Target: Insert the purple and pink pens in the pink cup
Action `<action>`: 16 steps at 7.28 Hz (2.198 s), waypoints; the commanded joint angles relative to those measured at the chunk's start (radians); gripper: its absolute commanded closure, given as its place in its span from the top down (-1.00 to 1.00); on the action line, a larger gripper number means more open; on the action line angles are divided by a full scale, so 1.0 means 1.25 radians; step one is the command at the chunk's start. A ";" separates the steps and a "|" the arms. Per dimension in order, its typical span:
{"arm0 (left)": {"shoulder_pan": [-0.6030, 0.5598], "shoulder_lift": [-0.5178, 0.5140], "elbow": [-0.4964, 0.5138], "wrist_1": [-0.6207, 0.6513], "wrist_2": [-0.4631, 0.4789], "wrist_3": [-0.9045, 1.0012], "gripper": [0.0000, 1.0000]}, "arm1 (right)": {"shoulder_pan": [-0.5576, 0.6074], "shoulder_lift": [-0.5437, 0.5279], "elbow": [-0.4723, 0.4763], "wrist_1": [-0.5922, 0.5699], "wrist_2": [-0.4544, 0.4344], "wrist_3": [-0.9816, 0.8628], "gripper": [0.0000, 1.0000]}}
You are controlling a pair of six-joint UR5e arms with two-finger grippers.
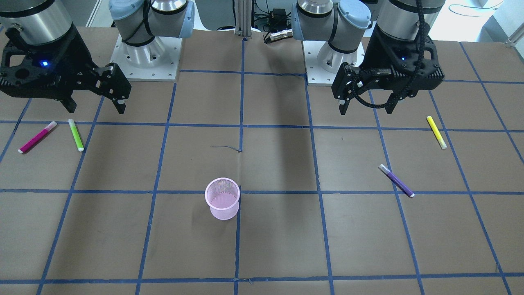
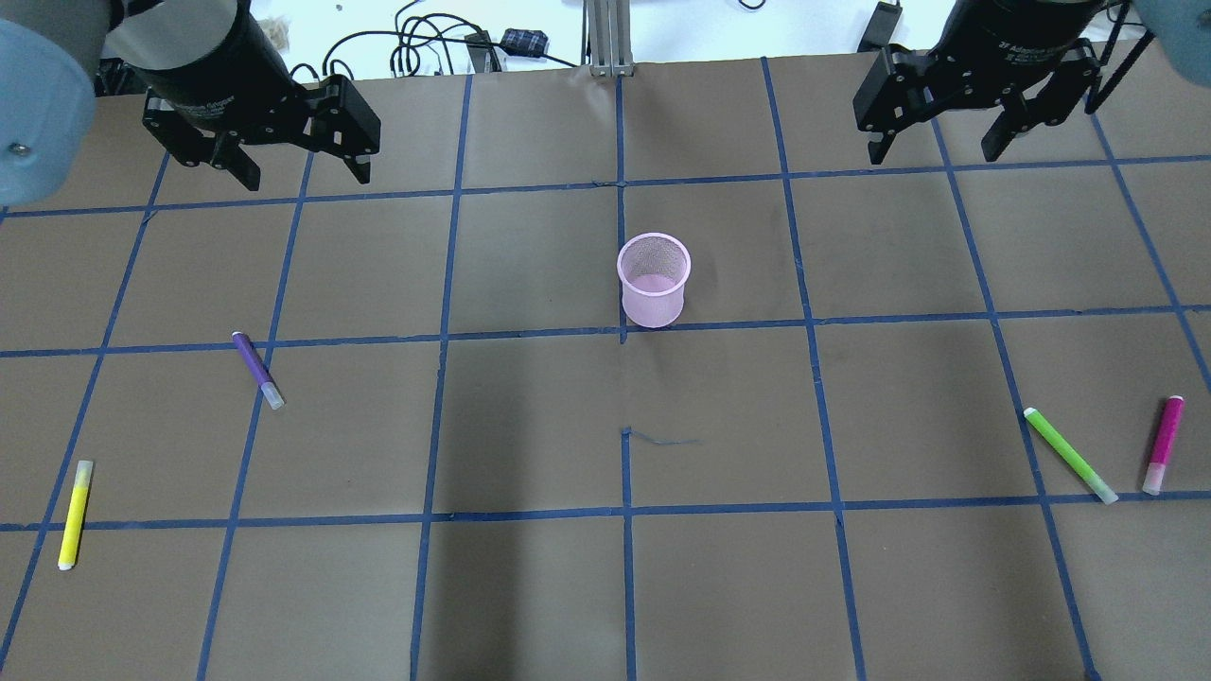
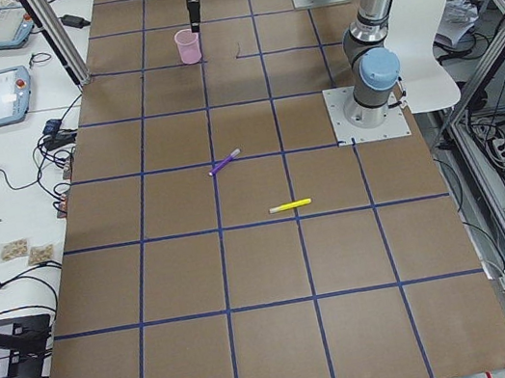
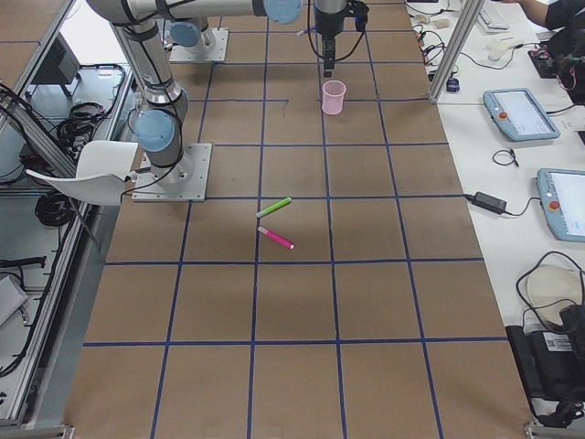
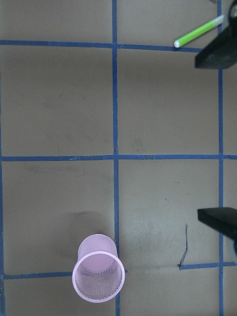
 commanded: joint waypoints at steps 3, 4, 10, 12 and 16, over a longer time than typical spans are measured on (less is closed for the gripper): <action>0.000 0.000 0.000 0.000 0.000 0.000 1.00 | -0.092 -0.001 0.009 0.002 0.005 -0.414 1.00; 0.000 0.000 0.000 0.000 0.000 0.000 1.00 | -0.164 -0.010 0.013 0.032 0.006 -0.550 1.00; 0.000 0.000 -0.002 0.000 0.003 0.000 1.00 | -0.661 0.017 0.206 -0.025 0.058 -1.566 1.00; 0.000 0.000 -0.002 -0.001 0.002 0.000 1.00 | -0.716 0.118 0.214 -0.040 0.083 -1.864 1.00; -0.001 0.008 -0.003 -0.014 0.038 0.000 1.00 | -0.712 0.312 0.165 -0.099 0.083 -2.511 0.95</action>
